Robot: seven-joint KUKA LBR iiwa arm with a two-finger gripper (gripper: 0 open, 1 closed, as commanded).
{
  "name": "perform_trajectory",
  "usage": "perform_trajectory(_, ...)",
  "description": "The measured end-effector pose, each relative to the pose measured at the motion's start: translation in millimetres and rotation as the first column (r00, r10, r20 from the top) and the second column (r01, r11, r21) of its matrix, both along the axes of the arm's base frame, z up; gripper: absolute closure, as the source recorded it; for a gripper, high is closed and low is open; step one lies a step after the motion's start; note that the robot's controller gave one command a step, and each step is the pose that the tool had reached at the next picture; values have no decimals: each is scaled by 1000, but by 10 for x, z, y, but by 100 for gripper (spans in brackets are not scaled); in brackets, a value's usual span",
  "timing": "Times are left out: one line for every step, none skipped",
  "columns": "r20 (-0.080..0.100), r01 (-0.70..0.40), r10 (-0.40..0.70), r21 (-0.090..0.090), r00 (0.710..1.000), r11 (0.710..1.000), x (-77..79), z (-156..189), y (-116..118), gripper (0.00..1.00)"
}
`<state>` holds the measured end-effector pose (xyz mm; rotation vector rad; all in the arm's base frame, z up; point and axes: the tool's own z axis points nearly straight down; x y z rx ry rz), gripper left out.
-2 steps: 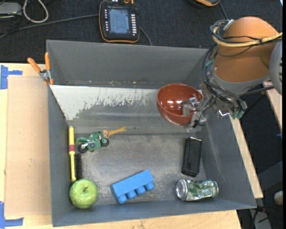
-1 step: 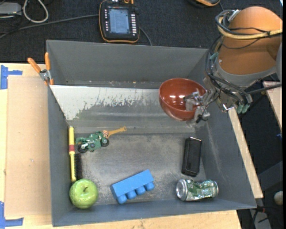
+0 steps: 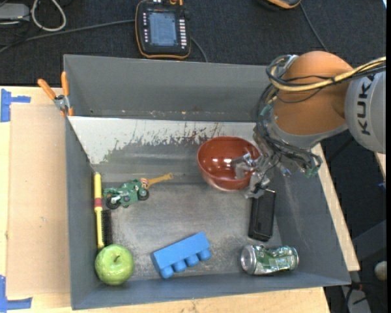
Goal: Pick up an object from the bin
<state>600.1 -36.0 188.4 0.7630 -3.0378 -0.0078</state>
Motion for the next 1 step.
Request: perform_trajectory(14,-30,30,-1,999,1000,59,111,28,100)
